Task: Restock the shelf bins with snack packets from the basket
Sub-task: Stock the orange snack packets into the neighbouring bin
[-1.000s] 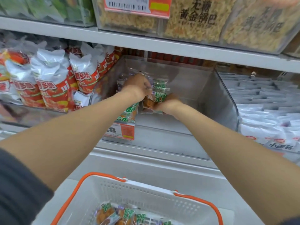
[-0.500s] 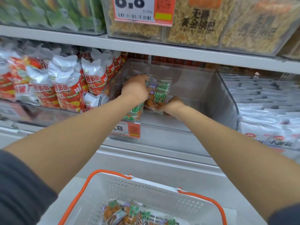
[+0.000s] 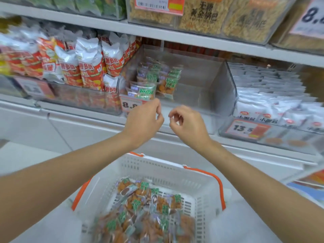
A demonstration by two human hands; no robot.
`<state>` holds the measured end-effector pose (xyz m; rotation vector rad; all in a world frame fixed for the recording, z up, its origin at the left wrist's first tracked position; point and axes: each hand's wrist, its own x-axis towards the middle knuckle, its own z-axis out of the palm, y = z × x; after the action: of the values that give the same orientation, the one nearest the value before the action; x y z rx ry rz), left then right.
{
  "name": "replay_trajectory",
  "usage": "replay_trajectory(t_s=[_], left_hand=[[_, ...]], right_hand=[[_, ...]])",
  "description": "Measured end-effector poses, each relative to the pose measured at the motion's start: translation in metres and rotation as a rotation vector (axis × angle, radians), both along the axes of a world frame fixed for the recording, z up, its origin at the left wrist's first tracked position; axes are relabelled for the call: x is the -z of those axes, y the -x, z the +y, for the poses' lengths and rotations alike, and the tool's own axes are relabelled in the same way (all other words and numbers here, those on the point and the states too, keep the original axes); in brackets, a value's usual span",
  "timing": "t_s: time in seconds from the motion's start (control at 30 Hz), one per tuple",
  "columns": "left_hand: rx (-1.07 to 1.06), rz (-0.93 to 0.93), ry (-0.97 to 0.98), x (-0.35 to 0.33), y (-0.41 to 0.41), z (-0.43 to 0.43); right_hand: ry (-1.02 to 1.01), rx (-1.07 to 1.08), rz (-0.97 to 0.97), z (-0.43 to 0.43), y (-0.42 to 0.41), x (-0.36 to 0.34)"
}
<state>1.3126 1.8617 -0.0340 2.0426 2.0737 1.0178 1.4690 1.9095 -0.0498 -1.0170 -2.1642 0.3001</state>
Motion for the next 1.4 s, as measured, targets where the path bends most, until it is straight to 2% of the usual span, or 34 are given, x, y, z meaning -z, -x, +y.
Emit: replay_trajectory(t_s=[0.1,0.23,0.37,0.47,0.53,0.7,0.87,0.97,1.13,1.4], left_hand=[[0.041,-0.015,0.179,0.036,0.007,-0.032],[0.113,0.031,0.499,0.088,0.024,-0.056],[0.222,0.264,0.807,0.125,0.033,-0.065],[0.272,0.383,0.896,0.133,0.032,-0.067],[0.267,0.417,0.938,0.136,0.036,-0.069],[0.273,0.415,1.023,0.146,0.044,-0.074],[0.296,0.394,1.073,0.149,0.041,-0.077],[0.307,0.385,1.095,0.148,0.039,-0.076],[0.319,0.378,1.111,0.147,0.038,-0.076],[0.328,0.406,1.141,0.151,0.041,-0.080]], right_hand=[[0.084,-0.054,-0.129,-0.020,-0.009,0.036],[0.389,-0.127,-0.436,-0.030,-0.012,0.086],[0.671,-0.199,-0.795,-0.043,-0.015,0.135],[0.742,-0.259,-1.042,-0.056,-0.016,0.175],[0.804,-0.266,-1.123,-0.061,-0.018,0.205],[0.881,-0.141,-1.153,-0.068,-0.032,0.284],[0.823,-0.082,-1.150,-0.091,-0.058,0.329],[0.787,-0.100,-1.177,-0.092,-0.063,0.336],[0.754,-0.047,-1.103,-0.086,-0.060,0.347],[0.593,-0.095,-1.204,-0.072,-0.044,0.328]])
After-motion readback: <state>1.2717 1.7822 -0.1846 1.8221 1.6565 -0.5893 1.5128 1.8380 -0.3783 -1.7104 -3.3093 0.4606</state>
